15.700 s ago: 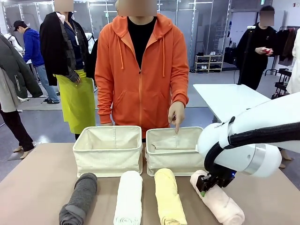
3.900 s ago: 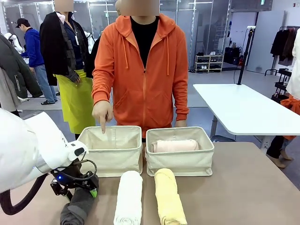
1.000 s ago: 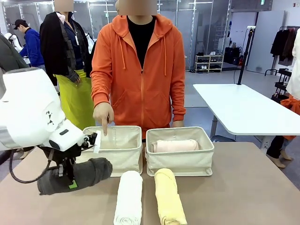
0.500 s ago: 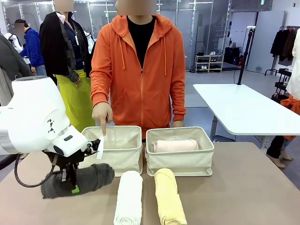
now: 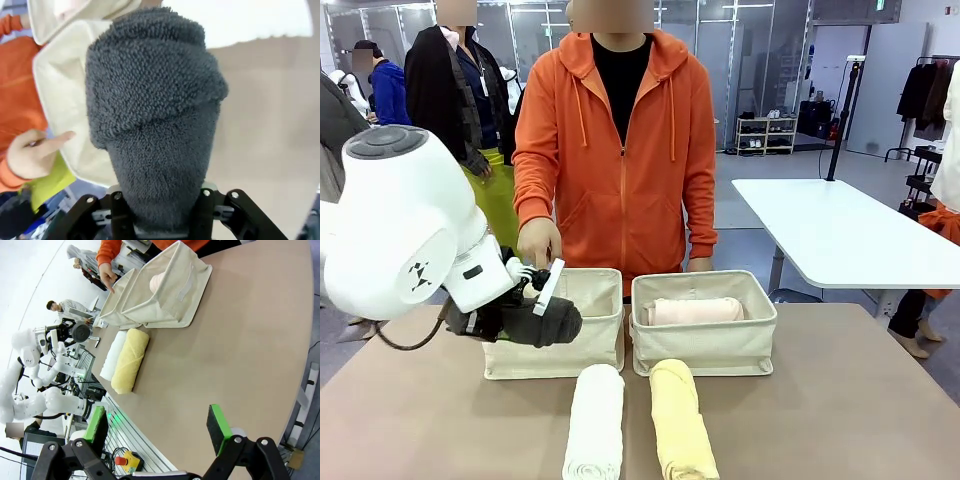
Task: Divide the towels into two baskets.
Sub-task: Pick up one hotel-folded towel from the bottom of the table and place it in the Fabric basket indicated by the person.
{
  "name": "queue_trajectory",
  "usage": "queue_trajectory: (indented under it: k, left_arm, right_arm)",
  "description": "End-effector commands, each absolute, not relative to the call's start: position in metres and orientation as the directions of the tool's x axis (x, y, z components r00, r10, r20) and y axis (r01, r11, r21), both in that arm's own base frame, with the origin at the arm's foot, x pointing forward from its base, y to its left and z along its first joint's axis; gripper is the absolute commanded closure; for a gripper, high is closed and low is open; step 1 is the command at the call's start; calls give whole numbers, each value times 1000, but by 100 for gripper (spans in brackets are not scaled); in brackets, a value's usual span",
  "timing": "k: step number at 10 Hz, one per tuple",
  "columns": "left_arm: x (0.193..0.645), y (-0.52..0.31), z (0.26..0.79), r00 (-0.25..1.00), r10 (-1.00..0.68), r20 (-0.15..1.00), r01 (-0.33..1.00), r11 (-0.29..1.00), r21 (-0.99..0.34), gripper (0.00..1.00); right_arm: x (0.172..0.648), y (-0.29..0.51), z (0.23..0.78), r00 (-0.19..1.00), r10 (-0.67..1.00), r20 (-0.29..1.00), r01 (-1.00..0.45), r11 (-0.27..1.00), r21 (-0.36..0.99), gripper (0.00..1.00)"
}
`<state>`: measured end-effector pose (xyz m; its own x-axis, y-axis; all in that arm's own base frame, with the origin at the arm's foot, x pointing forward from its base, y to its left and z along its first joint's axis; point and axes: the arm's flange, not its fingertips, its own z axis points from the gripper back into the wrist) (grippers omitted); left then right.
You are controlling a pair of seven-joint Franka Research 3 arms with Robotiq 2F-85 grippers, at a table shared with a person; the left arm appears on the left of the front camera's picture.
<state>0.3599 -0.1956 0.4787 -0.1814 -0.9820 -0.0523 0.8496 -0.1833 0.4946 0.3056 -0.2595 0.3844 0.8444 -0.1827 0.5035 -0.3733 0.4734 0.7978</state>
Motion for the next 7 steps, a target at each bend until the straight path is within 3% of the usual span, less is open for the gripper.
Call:
queue_trajectory:
  k: [1,7]
  left_arm:
    - [392,-197,488,-165,-986,27,860,-131,493,57]
    - [491,-216,487,-100,-994,38,872,-69,485,57]
  right_arm:
    - [302,-258,389,855,-185,485,-355,472,807,0]
    - [302,-258,389,855,-185,485,-355,472,807,0]
